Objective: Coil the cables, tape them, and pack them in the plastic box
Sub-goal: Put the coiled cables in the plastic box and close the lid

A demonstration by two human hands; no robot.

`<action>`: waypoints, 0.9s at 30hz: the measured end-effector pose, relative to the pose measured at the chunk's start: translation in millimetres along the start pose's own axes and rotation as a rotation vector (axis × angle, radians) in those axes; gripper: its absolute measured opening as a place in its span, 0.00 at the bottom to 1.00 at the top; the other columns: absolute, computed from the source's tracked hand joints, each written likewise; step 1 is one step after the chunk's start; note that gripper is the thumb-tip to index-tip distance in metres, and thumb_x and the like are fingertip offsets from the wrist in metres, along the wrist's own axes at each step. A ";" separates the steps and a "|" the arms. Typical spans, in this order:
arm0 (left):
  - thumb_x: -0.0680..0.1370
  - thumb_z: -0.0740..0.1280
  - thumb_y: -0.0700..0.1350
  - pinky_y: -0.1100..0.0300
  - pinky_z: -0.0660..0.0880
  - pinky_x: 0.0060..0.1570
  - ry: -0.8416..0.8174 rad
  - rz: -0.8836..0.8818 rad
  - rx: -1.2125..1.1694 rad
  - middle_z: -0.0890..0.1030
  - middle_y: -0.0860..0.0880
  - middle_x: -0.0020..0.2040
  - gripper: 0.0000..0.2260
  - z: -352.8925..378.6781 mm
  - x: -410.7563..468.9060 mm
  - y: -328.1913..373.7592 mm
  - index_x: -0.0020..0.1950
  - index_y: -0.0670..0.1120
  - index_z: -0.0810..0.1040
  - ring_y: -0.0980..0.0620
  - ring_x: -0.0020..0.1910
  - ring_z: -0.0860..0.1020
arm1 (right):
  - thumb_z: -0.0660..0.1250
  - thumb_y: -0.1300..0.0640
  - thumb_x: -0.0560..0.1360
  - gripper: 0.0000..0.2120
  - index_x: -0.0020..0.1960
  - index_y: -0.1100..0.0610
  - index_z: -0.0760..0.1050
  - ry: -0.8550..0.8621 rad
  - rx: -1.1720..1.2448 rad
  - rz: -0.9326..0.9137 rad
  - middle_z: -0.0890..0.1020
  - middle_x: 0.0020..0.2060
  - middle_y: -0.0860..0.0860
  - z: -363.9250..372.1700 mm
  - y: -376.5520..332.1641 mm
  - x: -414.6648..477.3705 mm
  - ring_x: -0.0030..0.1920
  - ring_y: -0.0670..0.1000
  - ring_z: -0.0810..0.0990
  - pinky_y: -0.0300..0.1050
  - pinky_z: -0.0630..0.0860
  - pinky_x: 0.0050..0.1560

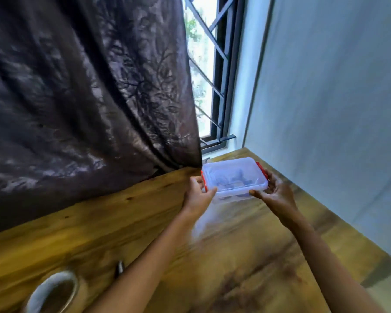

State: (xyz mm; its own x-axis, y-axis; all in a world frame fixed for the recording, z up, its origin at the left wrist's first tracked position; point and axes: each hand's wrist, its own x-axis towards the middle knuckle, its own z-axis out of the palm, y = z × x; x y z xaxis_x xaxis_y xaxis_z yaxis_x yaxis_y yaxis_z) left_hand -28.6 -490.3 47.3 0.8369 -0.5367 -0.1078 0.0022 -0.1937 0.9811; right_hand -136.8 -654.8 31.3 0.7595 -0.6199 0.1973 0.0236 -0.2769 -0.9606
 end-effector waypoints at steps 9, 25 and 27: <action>0.75 0.68 0.41 0.49 0.75 0.59 -0.055 -0.092 0.086 0.74 0.42 0.64 0.21 69.7 98.1 -12.9 0.66 0.42 0.66 0.47 0.59 0.76 | 0.70 0.76 0.66 0.31 0.63 0.53 0.69 -0.018 -0.081 0.084 0.77 0.58 0.52 -51.8 63.3 102.8 0.45 0.30 0.78 0.26 0.73 0.46; 0.75 0.68 0.42 0.50 0.77 0.54 0.061 -0.086 0.130 0.79 0.43 0.54 0.15 123.3 164.0 -36.8 0.59 0.40 0.70 0.47 0.52 0.78 | 0.68 0.79 0.65 0.29 0.64 0.70 0.63 0.326 0.128 0.234 0.73 0.59 0.62 -55.2 138.0 162.8 0.51 0.44 0.79 0.26 0.75 0.45; 0.75 0.68 0.42 0.50 0.77 0.55 0.043 -0.093 0.119 0.79 0.43 0.55 0.15 125.6 164.6 -40.3 0.59 0.41 0.70 0.48 0.51 0.78 | 0.69 0.78 0.65 0.29 0.63 0.70 0.62 0.386 0.149 0.242 0.73 0.59 0.63 -53.9 144.0 162.1 0.56 0.52 0.75 0.27 0.75 0.46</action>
State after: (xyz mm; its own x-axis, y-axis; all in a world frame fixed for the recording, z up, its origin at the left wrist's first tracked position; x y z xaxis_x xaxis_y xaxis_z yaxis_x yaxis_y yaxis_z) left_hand 40.3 -674.0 -30.2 0.8586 -0.4769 -0.1879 0.0182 -0.3380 0.9410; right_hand -45.3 -834.7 -64.6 0.4581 -0.8889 -0.0044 -0.0099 -0.0001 -1.0000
